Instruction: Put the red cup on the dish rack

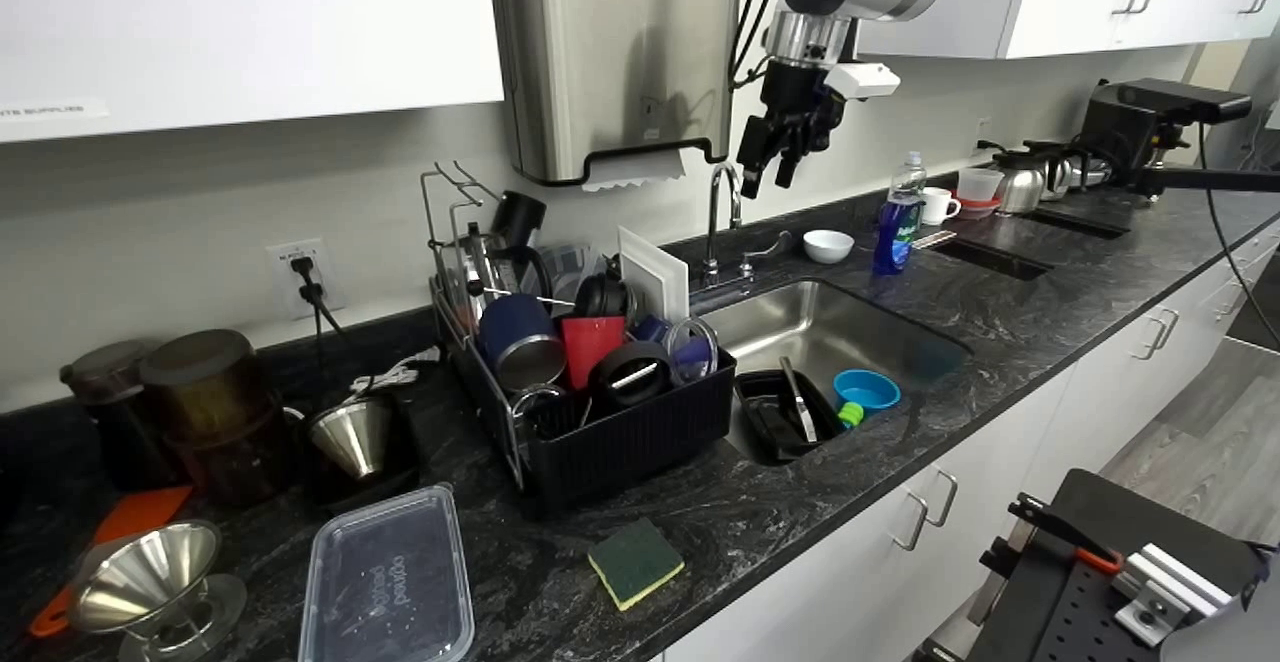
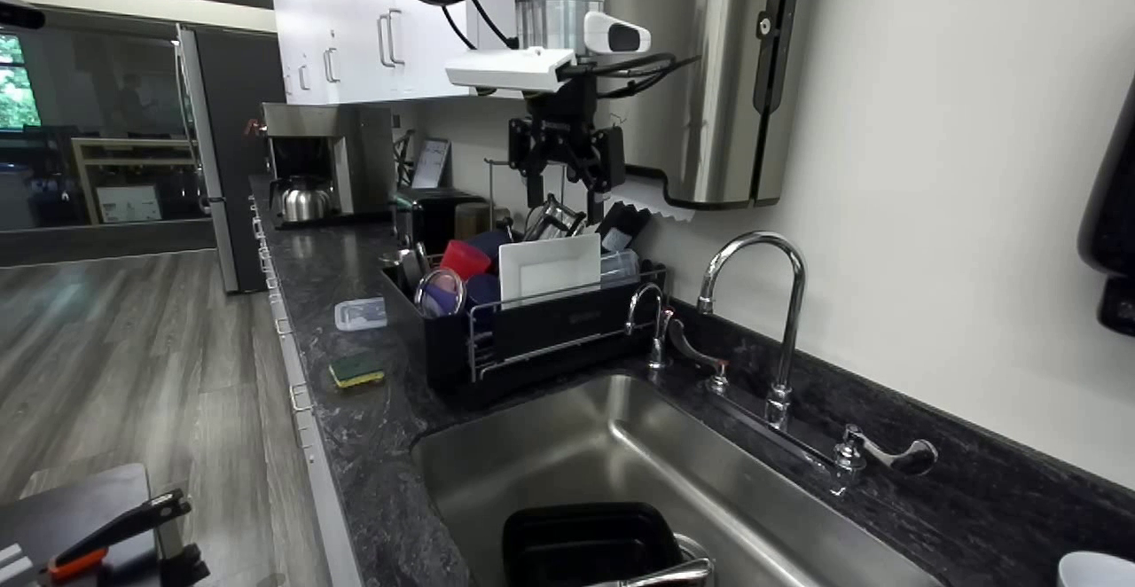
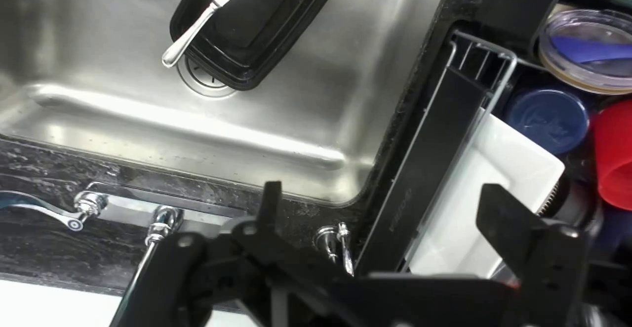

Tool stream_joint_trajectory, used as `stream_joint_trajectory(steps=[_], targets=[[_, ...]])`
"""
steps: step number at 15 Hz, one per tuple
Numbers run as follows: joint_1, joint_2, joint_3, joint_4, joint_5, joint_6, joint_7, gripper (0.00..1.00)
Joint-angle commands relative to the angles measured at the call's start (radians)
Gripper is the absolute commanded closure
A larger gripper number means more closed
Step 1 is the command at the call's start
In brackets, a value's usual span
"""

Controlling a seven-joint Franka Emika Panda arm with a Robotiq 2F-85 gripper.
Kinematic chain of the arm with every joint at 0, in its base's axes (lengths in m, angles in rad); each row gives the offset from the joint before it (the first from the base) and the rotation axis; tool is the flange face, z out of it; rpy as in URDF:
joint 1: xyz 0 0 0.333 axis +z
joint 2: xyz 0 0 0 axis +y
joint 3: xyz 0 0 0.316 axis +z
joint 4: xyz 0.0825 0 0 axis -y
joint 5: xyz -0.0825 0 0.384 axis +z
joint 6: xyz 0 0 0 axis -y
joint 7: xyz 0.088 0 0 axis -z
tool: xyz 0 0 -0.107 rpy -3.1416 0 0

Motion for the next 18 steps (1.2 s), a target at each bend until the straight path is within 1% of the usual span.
stream_joint_trajectory(steps=[1, 6, 13, 18], targets=[[-0.018, -0.024, -0.009, -0.038, -0.028, -0.002, 0.056, 0.00], [-0.037, -0.043, -0.034, -0.110, -0.064, 0.010, 0.091, 0.00], [-0.050, -0.098, -0.051, -0.225, -0.090, 0.038, 0.084, 0.00], [-0.048, -0.143, -0.054, -0.291, -0.078, 0.079, 0.078, 0.00]])
